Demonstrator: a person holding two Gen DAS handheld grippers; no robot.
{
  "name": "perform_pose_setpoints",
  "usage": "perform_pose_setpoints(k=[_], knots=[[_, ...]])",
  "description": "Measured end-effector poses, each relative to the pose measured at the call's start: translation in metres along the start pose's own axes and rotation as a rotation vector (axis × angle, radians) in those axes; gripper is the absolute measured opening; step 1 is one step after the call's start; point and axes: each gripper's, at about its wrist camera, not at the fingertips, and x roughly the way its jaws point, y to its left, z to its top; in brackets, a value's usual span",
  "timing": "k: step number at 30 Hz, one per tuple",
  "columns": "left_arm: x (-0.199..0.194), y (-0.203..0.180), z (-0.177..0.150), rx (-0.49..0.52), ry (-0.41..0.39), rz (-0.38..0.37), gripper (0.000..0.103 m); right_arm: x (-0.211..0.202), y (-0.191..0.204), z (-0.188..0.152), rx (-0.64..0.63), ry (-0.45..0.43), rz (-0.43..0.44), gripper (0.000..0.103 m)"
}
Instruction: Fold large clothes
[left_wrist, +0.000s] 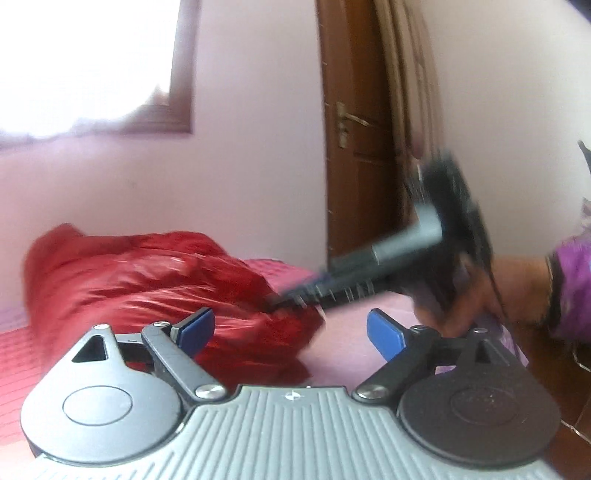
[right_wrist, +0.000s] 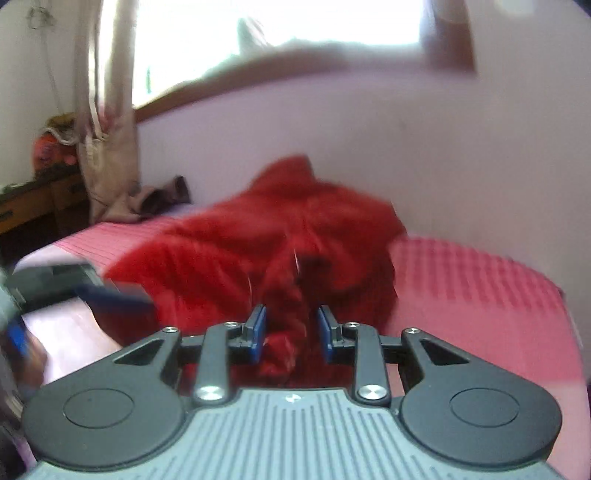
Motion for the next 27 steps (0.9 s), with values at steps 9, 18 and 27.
perform_pose_setpoints(k=[9,18,27], knots=[[-0.03,0.037,0.015,-0.069,0.016,0.158,0.097,0.017,-0.007,-0.037,0.243,0.014,-0.043,0.023],[-0.022,0.048,0.029,-0.063,0.085,0.257,0.103,0.019,0.011,-0.041,0.186,0.002,-0.111,0.023],[-0.002,0.056,0.027,-0.07,0.156,0.269,0.103,0.018,0.015,-0.043,0.176,-0.005,-0.141,0.027]])
